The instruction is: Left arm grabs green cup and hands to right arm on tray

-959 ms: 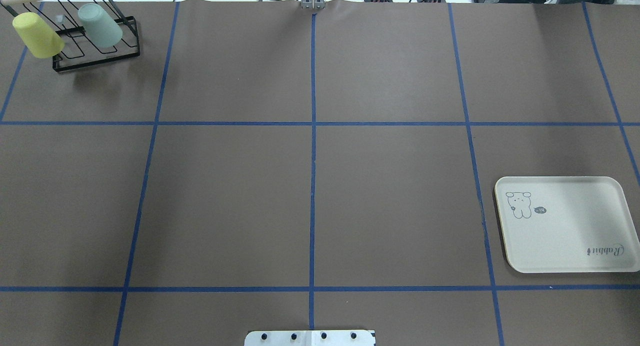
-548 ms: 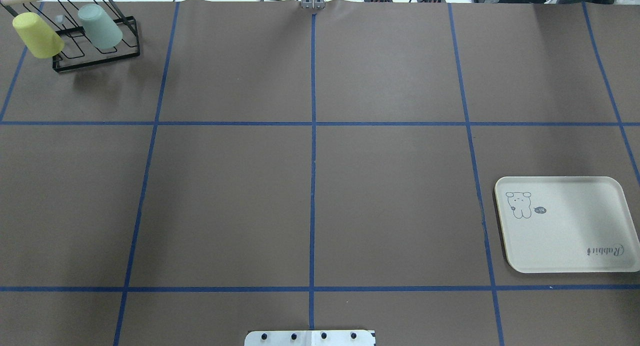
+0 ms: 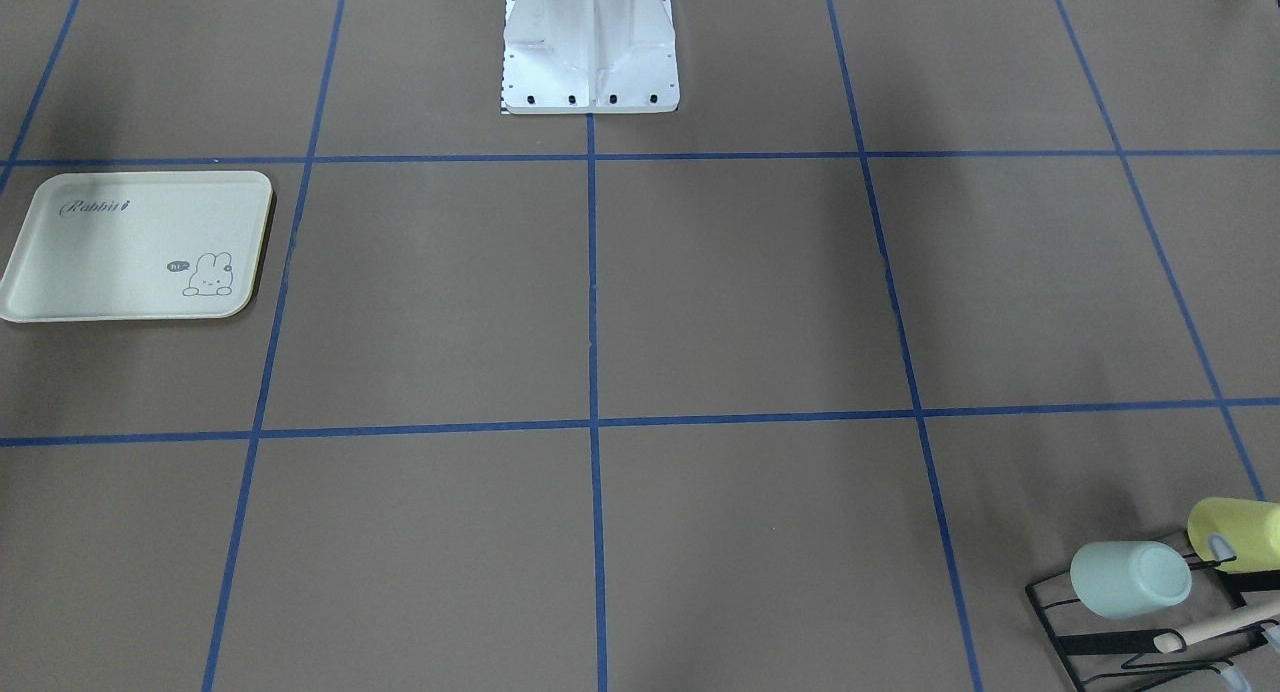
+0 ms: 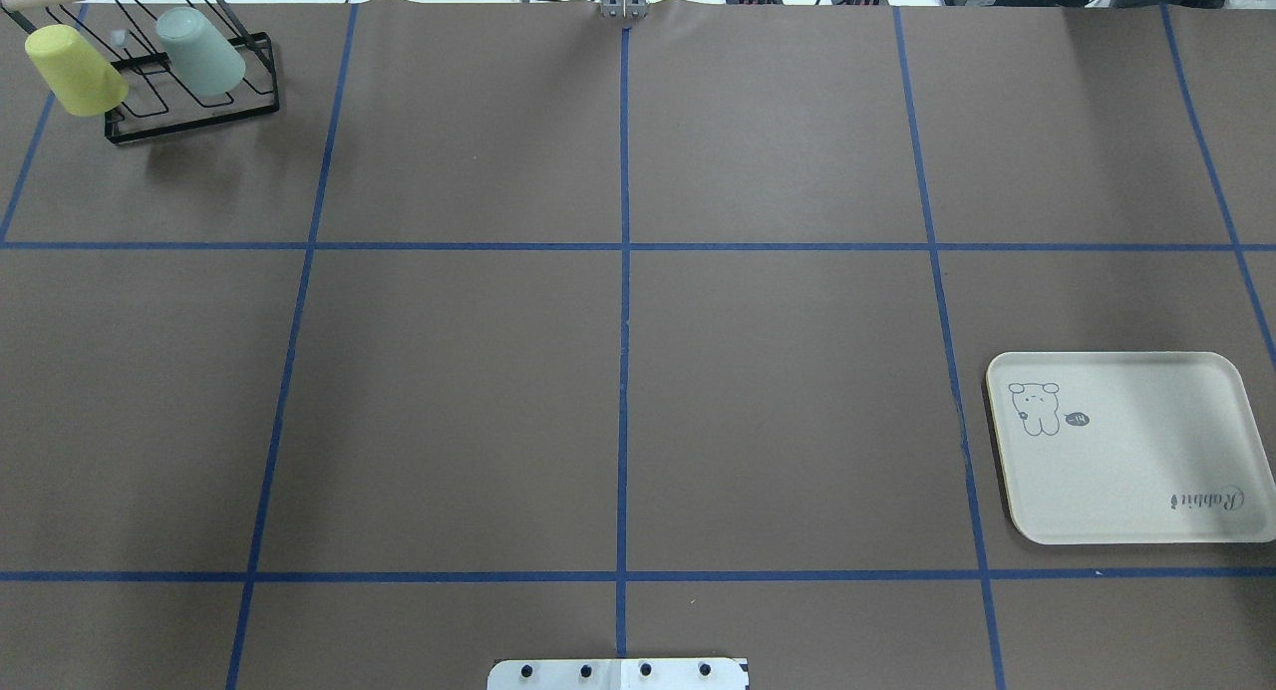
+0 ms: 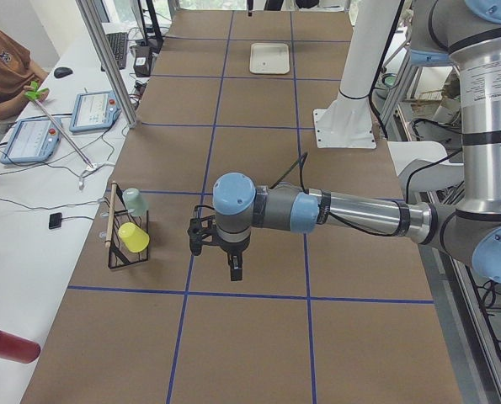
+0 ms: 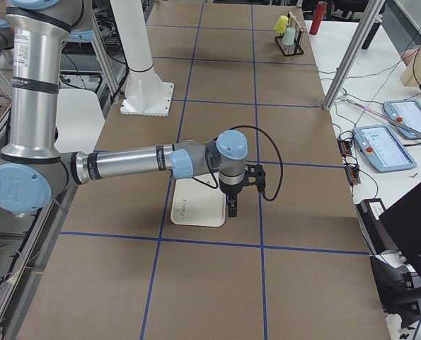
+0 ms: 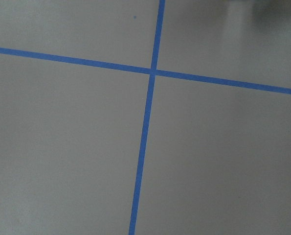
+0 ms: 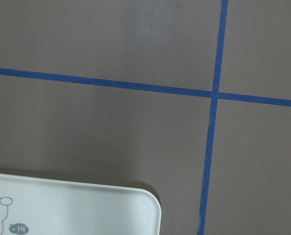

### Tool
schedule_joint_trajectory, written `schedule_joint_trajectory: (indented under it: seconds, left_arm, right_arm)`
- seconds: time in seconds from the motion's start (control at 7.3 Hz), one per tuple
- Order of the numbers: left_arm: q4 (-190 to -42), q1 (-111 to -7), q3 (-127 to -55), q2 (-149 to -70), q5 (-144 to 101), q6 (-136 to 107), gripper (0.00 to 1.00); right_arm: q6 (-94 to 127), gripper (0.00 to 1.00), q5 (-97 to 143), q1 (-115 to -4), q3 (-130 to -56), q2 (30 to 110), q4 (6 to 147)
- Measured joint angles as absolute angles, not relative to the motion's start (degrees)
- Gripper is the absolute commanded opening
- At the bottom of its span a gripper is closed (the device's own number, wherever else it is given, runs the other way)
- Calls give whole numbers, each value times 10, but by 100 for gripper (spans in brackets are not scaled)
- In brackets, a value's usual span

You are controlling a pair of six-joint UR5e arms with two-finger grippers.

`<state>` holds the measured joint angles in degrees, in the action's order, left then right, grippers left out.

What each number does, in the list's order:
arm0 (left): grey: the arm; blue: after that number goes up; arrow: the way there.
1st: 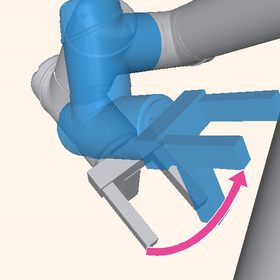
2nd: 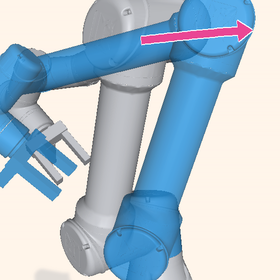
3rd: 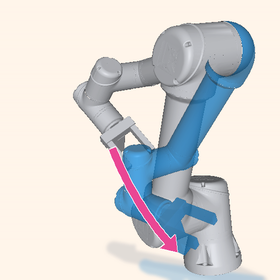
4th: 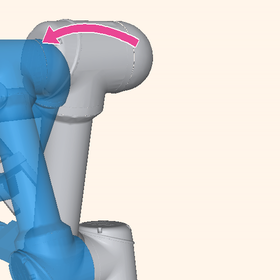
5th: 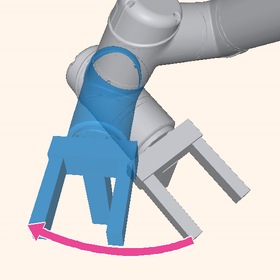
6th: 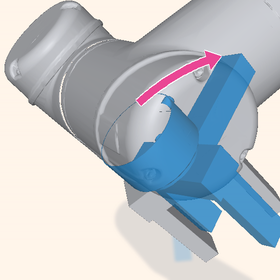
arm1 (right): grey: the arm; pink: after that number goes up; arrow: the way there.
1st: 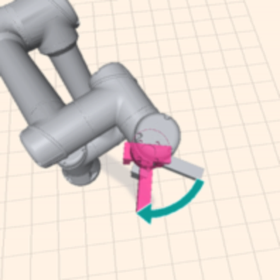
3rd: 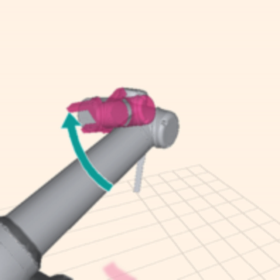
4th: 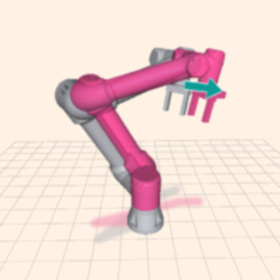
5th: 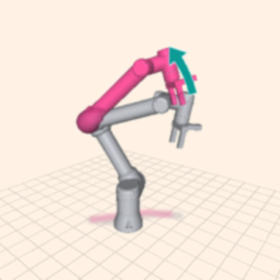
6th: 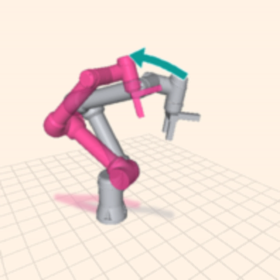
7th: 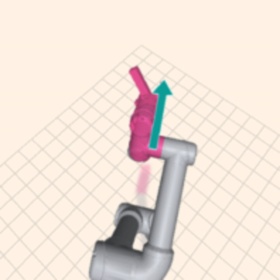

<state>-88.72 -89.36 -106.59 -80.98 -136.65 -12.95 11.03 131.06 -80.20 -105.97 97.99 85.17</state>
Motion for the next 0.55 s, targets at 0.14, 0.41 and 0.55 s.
schedule_joint_trajectory:
  seconds: [0.14,0.41,0.55]
  left_arm:
    - [-892,-891,-1065,-812,-1366,-132,100]
    - [-896,-851,-1048,-865,-1364,-141,99]
    - [-895,-829,-1030,-909,-1363,-158,99]
  right_arm:
    - [111,100,1311,-803,-1060,984,852]
    - [111,100,1313,-803,-1064,991,851]
    - [111,100,1314,-803,-1066,991,851]
